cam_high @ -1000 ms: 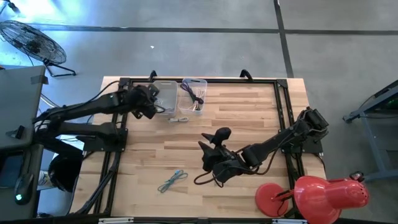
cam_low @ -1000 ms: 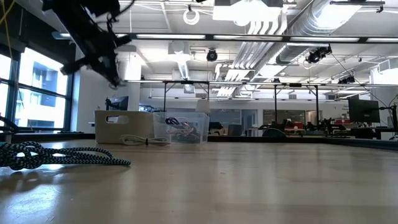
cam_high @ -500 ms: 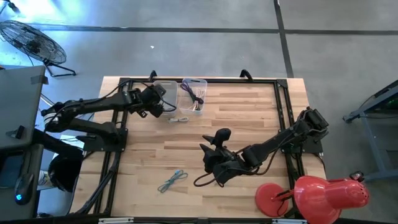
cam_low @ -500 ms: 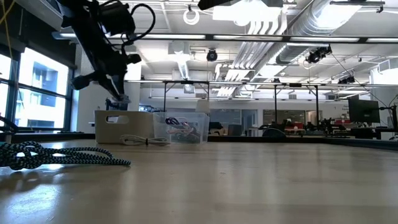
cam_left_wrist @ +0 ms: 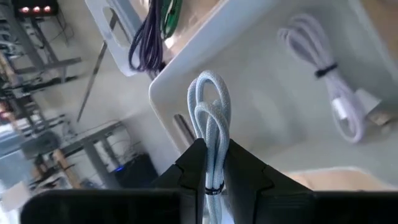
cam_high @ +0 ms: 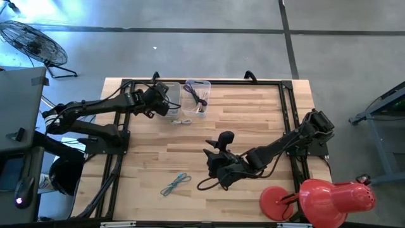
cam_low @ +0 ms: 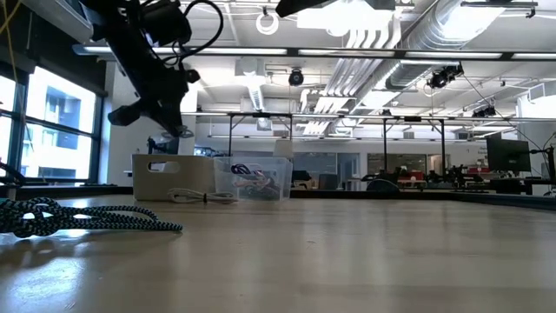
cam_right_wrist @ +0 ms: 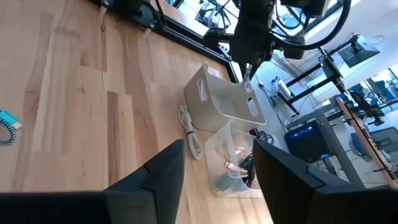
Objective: Pick & Place USB Port
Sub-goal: Put the blue charger cable into the gray bin, then put the white charger cable into the gray bin
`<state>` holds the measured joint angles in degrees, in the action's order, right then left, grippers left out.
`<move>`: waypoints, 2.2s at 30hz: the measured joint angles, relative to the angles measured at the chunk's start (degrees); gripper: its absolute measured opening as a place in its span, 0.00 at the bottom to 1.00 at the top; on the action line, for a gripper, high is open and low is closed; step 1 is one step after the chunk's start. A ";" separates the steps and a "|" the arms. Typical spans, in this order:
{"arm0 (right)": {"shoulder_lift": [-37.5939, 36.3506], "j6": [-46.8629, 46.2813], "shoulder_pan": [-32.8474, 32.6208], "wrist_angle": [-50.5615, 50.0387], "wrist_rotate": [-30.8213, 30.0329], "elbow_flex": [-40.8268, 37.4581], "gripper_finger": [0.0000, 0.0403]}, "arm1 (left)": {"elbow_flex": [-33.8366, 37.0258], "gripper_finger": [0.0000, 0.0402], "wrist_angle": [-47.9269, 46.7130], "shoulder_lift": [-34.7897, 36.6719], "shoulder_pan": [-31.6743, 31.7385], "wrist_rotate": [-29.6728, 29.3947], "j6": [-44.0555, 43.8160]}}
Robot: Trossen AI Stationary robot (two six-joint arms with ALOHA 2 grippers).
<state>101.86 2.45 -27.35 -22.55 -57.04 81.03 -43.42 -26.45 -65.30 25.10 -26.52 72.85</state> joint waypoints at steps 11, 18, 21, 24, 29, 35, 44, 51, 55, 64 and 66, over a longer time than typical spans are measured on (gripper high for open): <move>0.00 -0.11 0.00 0.02 0.00 0.00 0.45 | -0.02 0.15 -0.19 -1.54 0.00 2.41 -5.06; 0.00 -2.39 0.00 -1.37 0.04 0.00 0.45 | -0.03 0.32 0.65 -2.92 0.02 0.49 -7.61; 0.00 -2.54 0.00 -1.64 0.20 0.00 0.45 | -0.02 0.39 0.72 -2.86 0.00 0.03 -7.62; 0.00 -2.68 0.00 -1.65 0.22 0.00 0.45 | -0.02 0.42 0.59 -2.87 0.00 1.76 -7.88; 0.00 -2.69 0.00 -1.71 0.22 0.00 0.45 | -0.02 0.42 -0.28 -2.86 0.00 1.87 -10.05; 0.00 -2.71 0.00 -2.09 0.22 0.00 0.45 | -0.02 0.42 -1.81 -2.86 0.01 4.81 -19.00; 0.00 -2.73 0.00 -2.08 0.22 0.00 0.45 | -0.02 0.42 -1.99 -2.84 -0.02 27.23 -36.30; 0.00 -4.13 -0.03 -2.55 0.44 0.00 0.45 | -0.02 0.42 -1.97 -2.87 -0.64 29.18 -37.70; 0.00 -4.21 -0.04 -3.13 0.46 0.00 0.45 | 0.00 0.42 -0.04 -3.99 -4.37 29.44 -36.84; -0.02 -5.88 -0.04 -4.23 1.16 0.00 0.45 | -0.04 0.42 7.02 -8.08 -11.63 19.41 -38.70; -0.02 -6.88 -0.04 -4.84 1.56 0.00 0.45 | -0.04 0.42 6.92 -9.13 -11.62 18.15 -39.73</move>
<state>101.84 -4.42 -27.40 -27.39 -55.47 81.03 -43.46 -19.54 -74.43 13.49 -8.37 33.12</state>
